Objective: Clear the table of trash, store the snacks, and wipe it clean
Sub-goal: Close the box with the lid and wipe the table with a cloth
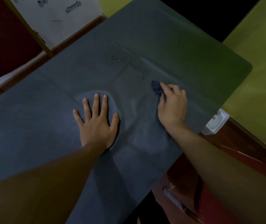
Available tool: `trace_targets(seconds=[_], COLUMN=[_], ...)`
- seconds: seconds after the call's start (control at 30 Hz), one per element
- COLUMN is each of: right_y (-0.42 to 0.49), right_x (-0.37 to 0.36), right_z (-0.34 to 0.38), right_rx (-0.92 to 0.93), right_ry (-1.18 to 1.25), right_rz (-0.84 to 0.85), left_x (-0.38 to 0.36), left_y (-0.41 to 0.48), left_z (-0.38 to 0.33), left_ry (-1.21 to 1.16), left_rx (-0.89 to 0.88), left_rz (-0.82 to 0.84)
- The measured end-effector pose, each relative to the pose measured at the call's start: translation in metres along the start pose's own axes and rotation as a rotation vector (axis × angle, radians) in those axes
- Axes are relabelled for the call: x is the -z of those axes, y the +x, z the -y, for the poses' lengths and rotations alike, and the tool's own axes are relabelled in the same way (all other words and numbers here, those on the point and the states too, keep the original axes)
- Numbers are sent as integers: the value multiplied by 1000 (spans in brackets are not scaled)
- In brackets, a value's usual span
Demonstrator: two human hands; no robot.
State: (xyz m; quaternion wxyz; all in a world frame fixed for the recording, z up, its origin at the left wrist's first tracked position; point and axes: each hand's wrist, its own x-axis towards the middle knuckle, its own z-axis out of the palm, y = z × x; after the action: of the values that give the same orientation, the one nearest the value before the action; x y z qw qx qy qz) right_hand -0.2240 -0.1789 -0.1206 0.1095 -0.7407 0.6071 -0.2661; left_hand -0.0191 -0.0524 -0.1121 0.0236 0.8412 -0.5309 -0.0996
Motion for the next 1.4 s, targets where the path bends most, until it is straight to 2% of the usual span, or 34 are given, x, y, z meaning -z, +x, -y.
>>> trace_targets(seconds=[0.03,0.17,0.23,0.3,0.4,0.43,0.47,0.6,0.67,0.73,0.83,0.87,0.93,1.03,1.1,1.17,1.23,1.3,1.33,1.4], right_y=[-9,-42,-27,0,22,19,12,-8,15,48,81,81,65,43,64,96,129,142,138,120], right_x=[-3,1,2,-3,-11,-13,-15,-16,-20,-28,-43,-47,-52,-54,-60,-72,-81,-89,-91,-91], right_z=[12,29,18,6,10,18,27,30,19,13,28,39,63,76,70,64,66,78,87,99], right_rx=[23,447,553,434,62,44,82,437,496,377,36,16,152,519,647,540,274,81,69,213], right_ry=[24,121,84,16,-18,-10,8,107,70,8,-5,5,69,153,128,81,30,18,29,87], right_rz=[23,252,291,204,42,37,62,249,246,141,24,28,112,329,361,247,116,75,80,149], left_x=[0,2,4,10,23,25,27,19,15,14,15,16,16,16,16,17,17,18,18,18], left_y=[0,1,3,8,29,39,50,78,80,81,82,83,83,83,83,82,83,83,83,84], left_z=[0,1,3,5,10,14,18,37,39,39,39,38,37,37,38,38,38,37,37,37], left_ry=[-4,-15,-8,-5,9,15,16,-25,2,11,12,13,10,10,12,15,23,22,19,14], left_rx=[0,-2,-2,-9,-26,-15,10,121,120,126,137,135,137,143,142,142,138,137,139,141], left_rz=[-4,-7,6,-2,-49,-56,-56,-24,-17,-16,-17,-18,-14,-14,-9,-1,4,9,11,13])
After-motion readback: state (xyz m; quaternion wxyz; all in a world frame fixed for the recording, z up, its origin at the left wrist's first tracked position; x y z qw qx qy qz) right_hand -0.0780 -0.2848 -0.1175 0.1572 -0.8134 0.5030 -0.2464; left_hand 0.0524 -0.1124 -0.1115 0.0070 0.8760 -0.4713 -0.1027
